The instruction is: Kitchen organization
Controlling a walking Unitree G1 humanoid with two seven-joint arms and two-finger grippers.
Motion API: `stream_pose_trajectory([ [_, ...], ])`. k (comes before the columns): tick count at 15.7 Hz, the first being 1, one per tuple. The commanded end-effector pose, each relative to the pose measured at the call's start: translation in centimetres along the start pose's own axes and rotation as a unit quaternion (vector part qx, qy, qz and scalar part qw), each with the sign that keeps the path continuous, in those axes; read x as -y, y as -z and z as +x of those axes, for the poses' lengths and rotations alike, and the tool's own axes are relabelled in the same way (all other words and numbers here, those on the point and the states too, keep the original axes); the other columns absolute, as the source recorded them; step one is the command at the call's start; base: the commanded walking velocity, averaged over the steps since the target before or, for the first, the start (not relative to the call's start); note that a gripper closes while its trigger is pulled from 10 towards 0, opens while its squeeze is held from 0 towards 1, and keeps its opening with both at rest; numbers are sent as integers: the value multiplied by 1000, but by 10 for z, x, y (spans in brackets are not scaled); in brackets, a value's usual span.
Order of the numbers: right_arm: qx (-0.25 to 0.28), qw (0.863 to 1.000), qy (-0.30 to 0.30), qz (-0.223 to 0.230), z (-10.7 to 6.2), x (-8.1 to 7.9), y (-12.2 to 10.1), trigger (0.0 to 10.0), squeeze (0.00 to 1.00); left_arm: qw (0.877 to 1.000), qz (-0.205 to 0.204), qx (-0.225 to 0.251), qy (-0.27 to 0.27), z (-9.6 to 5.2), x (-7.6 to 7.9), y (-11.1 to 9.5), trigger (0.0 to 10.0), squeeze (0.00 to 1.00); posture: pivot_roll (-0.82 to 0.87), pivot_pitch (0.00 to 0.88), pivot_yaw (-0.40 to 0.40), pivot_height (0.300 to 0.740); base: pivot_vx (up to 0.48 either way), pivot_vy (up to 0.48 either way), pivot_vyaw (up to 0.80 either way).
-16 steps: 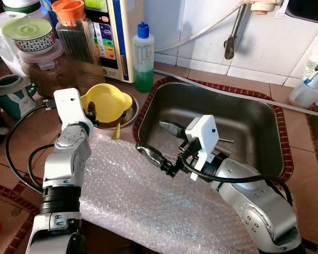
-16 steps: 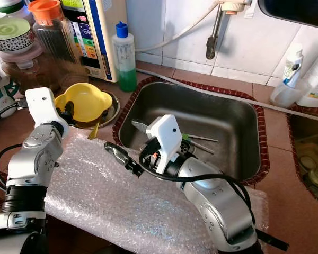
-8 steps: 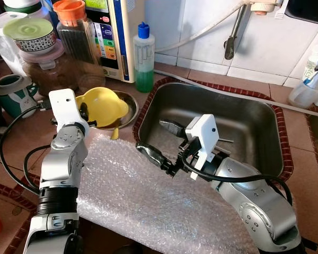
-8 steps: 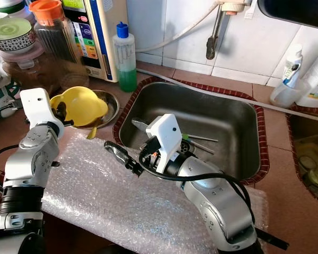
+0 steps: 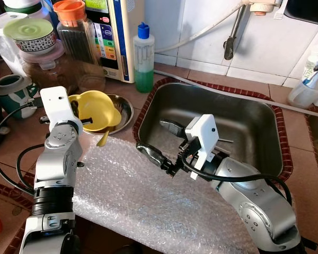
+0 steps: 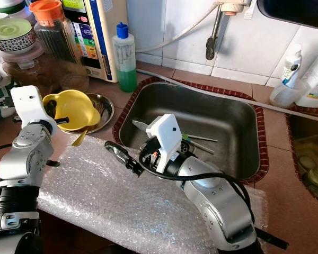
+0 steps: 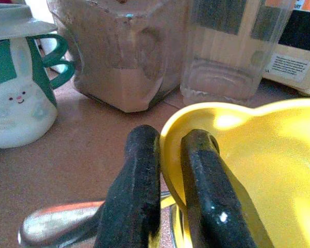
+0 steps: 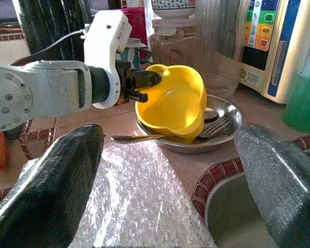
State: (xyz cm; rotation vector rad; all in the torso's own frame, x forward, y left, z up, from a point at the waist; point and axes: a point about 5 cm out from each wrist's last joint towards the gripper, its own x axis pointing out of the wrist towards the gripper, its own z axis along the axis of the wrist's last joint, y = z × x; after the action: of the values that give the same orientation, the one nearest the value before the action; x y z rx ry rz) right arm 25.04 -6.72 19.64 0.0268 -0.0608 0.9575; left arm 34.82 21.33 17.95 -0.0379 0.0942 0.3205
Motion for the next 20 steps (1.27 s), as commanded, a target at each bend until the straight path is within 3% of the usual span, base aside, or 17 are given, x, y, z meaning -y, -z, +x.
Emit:
stream_pose_trajectory([
  [1, 4, 1000, -5, -7, 2, 0, -2, 10000, 0, 1000, 5, -7, -18, 0, -6, 4, 0, 0, -11, 108, 5, 740, 0, 0, 0],
  [8, 7, 1000, 6, -14, 2, 4, -3, 10000, 0, 996, -69, 59, -2, -6, 3, -9, 0, 0, -15, 103, 2, 740, 0, 0, 0],
  [13, 19, 998, 53, -18, 3, 17, -6, 10000, 0, 975, -156, 131, 86, -12, 24, -33, 0, 0, -13, 106, 3, 740, 0, 0, 0],
  [17, 43, 992, 118, -8, 3, 33, -12, 10000, 0, 962, -172, 166, 131, -19, 34, -41, 0, 0, -11, 108, 4, 740, 0, 0, 0],
  [20, 85, 983, 159, 28, 8, 47, -27, 10000, 0, 958, -135, 185, 171, -26, 49, -41, 0, 0, -11, 106, 4, 740, 0, 0, 0],
])
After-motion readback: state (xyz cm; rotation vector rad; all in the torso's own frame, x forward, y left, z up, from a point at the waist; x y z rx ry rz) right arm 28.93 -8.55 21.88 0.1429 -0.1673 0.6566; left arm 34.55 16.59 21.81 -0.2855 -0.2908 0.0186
